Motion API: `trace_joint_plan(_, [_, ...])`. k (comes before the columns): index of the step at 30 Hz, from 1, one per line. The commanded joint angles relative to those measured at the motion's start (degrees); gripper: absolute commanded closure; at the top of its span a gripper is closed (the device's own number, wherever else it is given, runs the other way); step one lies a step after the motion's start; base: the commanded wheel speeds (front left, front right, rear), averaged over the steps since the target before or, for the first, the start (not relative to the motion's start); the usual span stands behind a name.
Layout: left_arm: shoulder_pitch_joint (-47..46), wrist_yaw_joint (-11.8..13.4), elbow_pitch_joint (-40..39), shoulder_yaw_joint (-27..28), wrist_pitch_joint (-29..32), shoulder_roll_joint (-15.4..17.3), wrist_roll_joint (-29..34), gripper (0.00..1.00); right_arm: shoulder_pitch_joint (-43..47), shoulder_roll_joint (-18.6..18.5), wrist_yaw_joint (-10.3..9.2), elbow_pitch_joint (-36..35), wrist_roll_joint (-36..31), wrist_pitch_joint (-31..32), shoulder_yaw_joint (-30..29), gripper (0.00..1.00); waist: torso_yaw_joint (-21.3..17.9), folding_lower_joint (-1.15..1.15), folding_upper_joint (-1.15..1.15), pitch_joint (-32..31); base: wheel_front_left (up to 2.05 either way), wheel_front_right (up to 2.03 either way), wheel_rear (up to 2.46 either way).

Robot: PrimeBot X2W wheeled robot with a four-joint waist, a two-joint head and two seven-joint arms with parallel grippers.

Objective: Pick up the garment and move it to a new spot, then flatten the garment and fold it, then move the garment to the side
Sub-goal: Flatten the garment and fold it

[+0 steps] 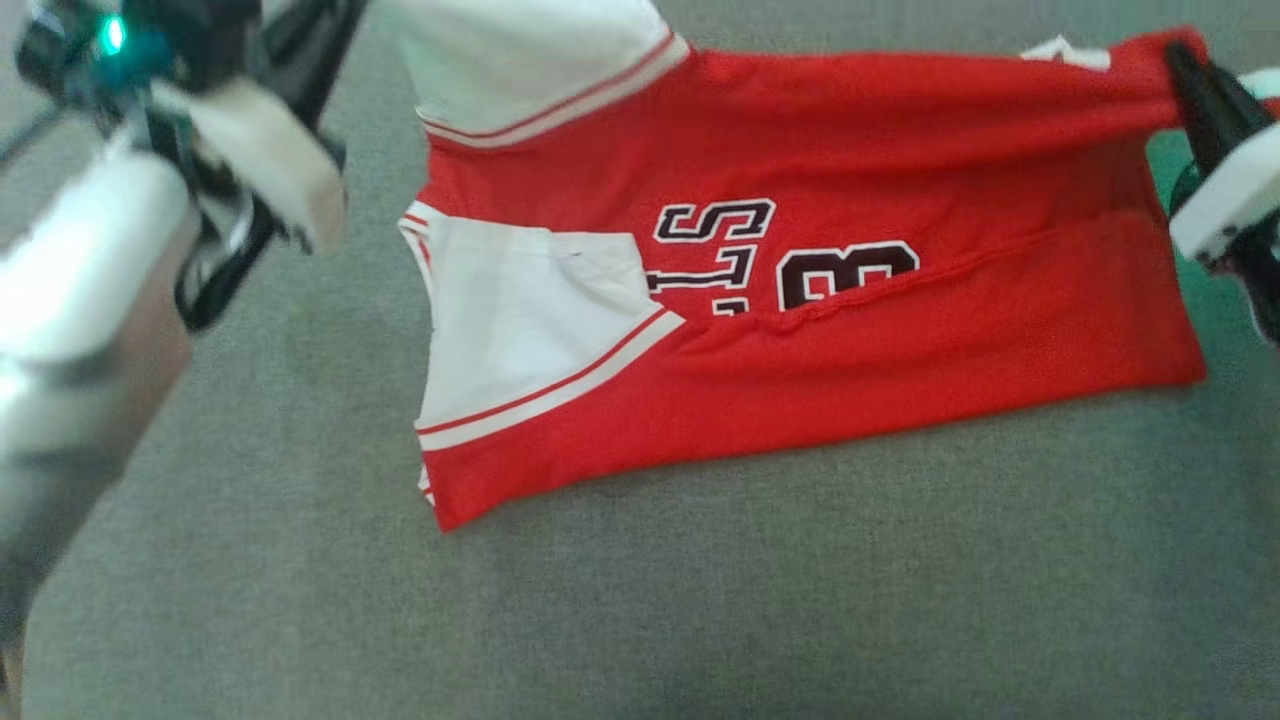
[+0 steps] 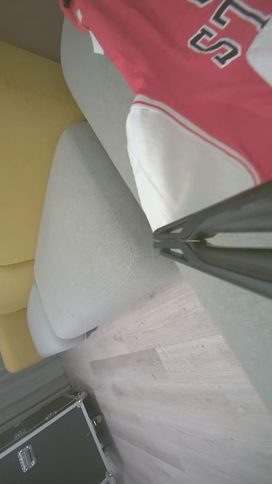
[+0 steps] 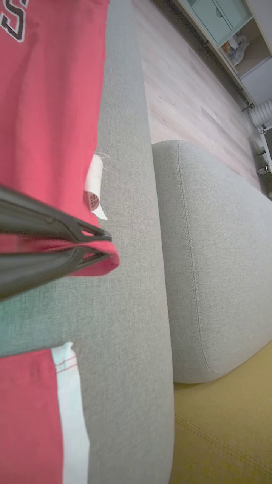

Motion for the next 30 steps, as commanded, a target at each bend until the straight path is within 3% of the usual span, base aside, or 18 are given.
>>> trace_joint_plan(1, [-0.2,1.2,-2.7,1.8,-0.9,3.6,-0.5,1.0,1.7,-1.7,-0.05,-1.5,0.9,-1.1,0.3,1.0,1.2,0.01,0.0,-2.0,0.0,0.0,0.0])
trace_joint_plan(9, [9.5,5.0,-13.5,1.0,0.2,8.3,-2.7,1.0,7.4,-2.9,-0.05,-2.3,2.3,-2.2,0.8,1.0,2.2,0.01,0.0,-5.0,0.0,0.0,0.0])
trace_joint_plan(14, [16.5,9.0,-21.3,0.0,1.0,11.0,-3.9,1.0,11.4,-3.4,-0.05,-2.6,2.7,-2.8,0.9,1.0,2.9,0.01,0.0,-6.2,0.0,0.0,0.0])
trace_joint_plan(26, [28.8,15.8,-31.6,-1.9,0.8,13.8,-7.0,1.0,19.0,-3.9,-0.05,-2.6,3.6,-3.6,-1.0,0.98,4.2,0.01,0.0,-7.4,0.0,0.0,0.0])
trace_joint_plan(27, [29.6,16.1,-31.8,-2.1,0.5,13.4,-7.3,1.0,19.5,-3.8,-0.05,-2.5,3.6,-3.6,-1.2,0.7,4.4,0.01,0.0,-7.5,0.0,0.0,0.0])
trace_joint_plan(28, [30.3,16.5,-31.7,-2.1,-0.1,13.0,-7.5,1.0,20.0,-3.6,-0.05,-2.3,3.5,-3.8,-1.4,0.14,4.5,0.01,0.0,-7.7,0.0,0.0,0.0])
trace_joint_plan(29, [31.0,16.9,-31.4,-2.1,-0.9,12.4,-7.7,0.76,20.4,-3.3,-0.05,-1.9,3.4,-4.3,-1.8,0.0,4.6,0.01,0.0,-7.9,0.0,0.0,0.0])
trace_joint_plan(30, [31.7,17.2,-31.1,-2.1,-1.8,11.8,-7.7,0.01,20.9,-3.0,-0.05,-1.5,3.2,-4.9,-2.2,0.0,4.6,0.01,0.0,-8.1,0.0,0.0,0.0])
